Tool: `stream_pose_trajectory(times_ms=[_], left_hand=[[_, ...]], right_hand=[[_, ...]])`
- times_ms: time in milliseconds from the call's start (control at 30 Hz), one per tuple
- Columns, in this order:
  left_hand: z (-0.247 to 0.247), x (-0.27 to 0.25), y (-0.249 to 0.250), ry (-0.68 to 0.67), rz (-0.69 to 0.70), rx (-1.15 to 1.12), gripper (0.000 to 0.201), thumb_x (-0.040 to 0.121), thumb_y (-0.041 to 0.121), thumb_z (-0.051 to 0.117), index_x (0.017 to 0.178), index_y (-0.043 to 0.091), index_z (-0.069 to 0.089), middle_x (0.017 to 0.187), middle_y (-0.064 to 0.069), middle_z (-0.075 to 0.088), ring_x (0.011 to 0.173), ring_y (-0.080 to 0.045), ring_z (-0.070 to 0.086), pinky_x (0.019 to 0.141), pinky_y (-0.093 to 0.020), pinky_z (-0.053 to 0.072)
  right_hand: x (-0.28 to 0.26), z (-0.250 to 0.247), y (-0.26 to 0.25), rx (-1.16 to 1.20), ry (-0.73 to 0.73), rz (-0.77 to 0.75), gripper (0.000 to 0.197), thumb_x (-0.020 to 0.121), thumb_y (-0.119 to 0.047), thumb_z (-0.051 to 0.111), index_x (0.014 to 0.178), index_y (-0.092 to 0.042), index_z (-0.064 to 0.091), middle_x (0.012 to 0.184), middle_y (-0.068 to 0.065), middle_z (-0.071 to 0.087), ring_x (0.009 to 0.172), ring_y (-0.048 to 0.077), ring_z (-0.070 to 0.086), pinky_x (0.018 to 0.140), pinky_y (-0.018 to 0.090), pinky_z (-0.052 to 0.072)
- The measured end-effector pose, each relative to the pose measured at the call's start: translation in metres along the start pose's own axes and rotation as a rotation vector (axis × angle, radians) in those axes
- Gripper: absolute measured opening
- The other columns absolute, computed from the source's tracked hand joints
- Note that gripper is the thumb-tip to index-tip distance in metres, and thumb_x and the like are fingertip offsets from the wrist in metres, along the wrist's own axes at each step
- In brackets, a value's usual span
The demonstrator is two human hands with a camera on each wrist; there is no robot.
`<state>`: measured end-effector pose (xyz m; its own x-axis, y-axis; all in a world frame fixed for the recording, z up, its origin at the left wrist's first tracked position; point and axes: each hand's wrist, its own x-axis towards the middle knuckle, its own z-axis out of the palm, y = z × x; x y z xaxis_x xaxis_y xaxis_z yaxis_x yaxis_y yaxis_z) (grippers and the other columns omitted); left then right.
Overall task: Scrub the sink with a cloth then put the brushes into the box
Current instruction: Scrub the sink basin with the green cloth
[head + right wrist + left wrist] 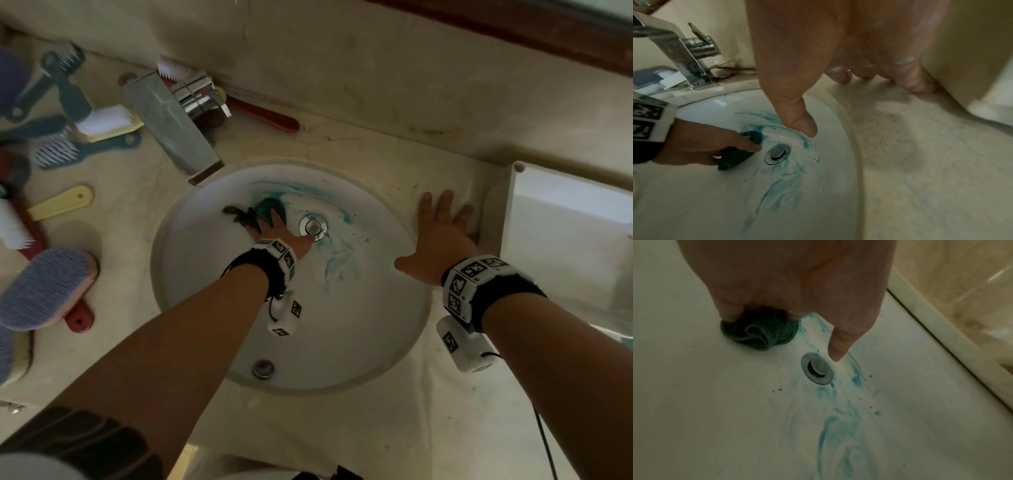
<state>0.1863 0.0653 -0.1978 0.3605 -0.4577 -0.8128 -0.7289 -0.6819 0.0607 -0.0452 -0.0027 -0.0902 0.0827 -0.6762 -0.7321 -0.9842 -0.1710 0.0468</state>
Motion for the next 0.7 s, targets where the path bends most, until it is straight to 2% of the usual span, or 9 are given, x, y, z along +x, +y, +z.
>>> stream_pose_trajectory(times_ms=[67, 133, 267, 333, 433, 500, 567, 633, 700], left_hand=[[0.005, -0.006, 0.008, -0.02, 0.122, 0.1, 0.101, 0.087, 0.072, 0.038, 0.152, 0.014, -0.012, 0.158, -0.019, -0.016, 0.145, -0.038, -0.015, 0.119, -0.05, -0.006], [0.013, -0.005, 0.004, -0.034, 0.181, 0.157, 0.1, 0.087, 0.069, 0.041, 0.152, 0.015, -0.012, 0.159, -0.017, -0.013, 0.146, -0.037, -0.013, 0.12, -0.046, -0.003], [0.017, -0.001, -0.015, -0.003, 0.024, -0.063, 0.101, 0.089, 0.058, 0.05, 0.152, 0.015, -0.016, 0.159, -0.018, -0.013, 0.146, -0.038, -0.009, 0.119, -0.046, 0.01], [0.011, 0.004, -0.014, 0.064, -0.042, -0.215, 0.103, 0.089, 0.052, 0.054, 0.151, 0.013, -0.018, 0.158, -0.02, -0.014, 0.146, -0.038, -0.008, 0.119, -0.047, 0.008], [-0.007, 0.007, 0.004, 0.109, -0.134, -0.327, 0.108, 0.086, 0.059, 0.054, 0.151, 0.009, -0.017, 0.158, -0.021, -0.014, 0.146, -0.038, -0.01, 0.118, -0.051, -0.002], [-0.014, 0.008, 0.021, 0.073, -0.125, -0.368, 0.105, 0.086, 0.059, 0.052, 0.152, 0.009, -0.014, 0.158, -0.019, -0.012, 0.146, -0.036, -0.007, 0.118, -0.051, -0.001], [-0.011, 0.01, 0.035, 0.012, -0.052, -0.373, 0.102, 0.086, 0.056, 0.052, 0.152, 0.013, -0.013, 0.159, -0.017, -0.012, 0.146, -0.036, -0.006, 0.118, -0.049, 0.0], [-0.002, 0.013, 0.037, -0.028, -0.008, -0.356, 0.103, 0.086, 0.056, 0.053, 0.152, 0.015, -0.014, 0.159, -0.016, -0.012, 0.147, -0.035, -0.007, 0.12, -0.047, 0.001], [-0.001, 0.014, 0.028, -0.02, -0.025, -0.428, 0.103, 0.087, 0.053, 0.055, 0.152, 0.014, -0.014, 0.16, -0.014, -0.012, 0.147, -0.033, -0.005, 0.12, -0.046, 0.005]], right_hand=[[-0.001, 0.001, 0.001, 0.003, 0.0, -0.003, 0.124, 0.077, -0.052, 0.071, 0.15, -0.021, -0.024, 0.156, 0.009, -0.033, 0.143, 0.046, -0.02, 0.113, 0.065, 0.016], [-0.001, 0.0, 0.002, 0.005, 0.003, -0.003, 0.124, 0.077, -0.052, 0.071, 0.151, -0.021, -0.024, 0.156, 0.009, -0.032, 0.143, 0.046, -0.02, 0.113, 0.065, 0.016], [-0.003, 0.0, 0.0, 0.001, 0.001, -0.003, 0.125, 0.076, -0.052, 0.071, 0.15, -0.021, -0.024, 0.156, 0.01, -0.032, 0.143, 0.046, -0.02, 0.113, 0.065, 0.018], [-0.003, 0.001, -0.001, -0.003, 0.011, -0.002, 0.125, 0.076, -0.052, 0.071, 0.15, -0.02, -0.025, 0.156, 0.01, -0.032, 0.143, 0.047, -0.02, 0.113, 0.065, 0.018], [-0.002, 0.003, -0.002, -0.009, 0.021, -0.006, 0.125, 0.076, -0.052, 0.07, 0.15, -0.019, -0.025, 0.156, 0.011, -0.032, 0.143, 0.047, -0.02, 0.113, 0.065, 0.018], [-0.001, 0.004, -0.001, -0.005, 0.023, -0.009, 0.125, 0.076, -0.052, 0.071, 0.149, -0.02, -0.026, 0.156, 0.011, -0.032, 0.143, 0.047, -0.02, 0.113, 0.065, 0.019], [0.0, 0.004, 0.002, -0.005, 0.027, -0.006, 0.126, 0.075, -0.052, 0.071, 0.149, -0.02, -0.026, 0.156, 0.011, -0.032, 0.143, 0.047, -0.02, 0.113, 0.065, 0.019], [0.0, 0.005, 0.002, -0.005, 0.022, -0.005, 0.127, 0.075, -0.052, 0.071, 0.149, -0.021, -0.027, 0.156, 0.01, -0.032, 0.143, 0.047, -0.021, 0.113, 0.064, 0.019], [0.0, 0.004, 0.001, 0.001, 0.013, -0.01, 0.127, 0.075, -0.051, 0.071, 0.148, -0.022, -0.027, 0.156, 0.009, -0.033, 0.143, 0.046, -0.022, 0.113, 0.064, 0.019]])
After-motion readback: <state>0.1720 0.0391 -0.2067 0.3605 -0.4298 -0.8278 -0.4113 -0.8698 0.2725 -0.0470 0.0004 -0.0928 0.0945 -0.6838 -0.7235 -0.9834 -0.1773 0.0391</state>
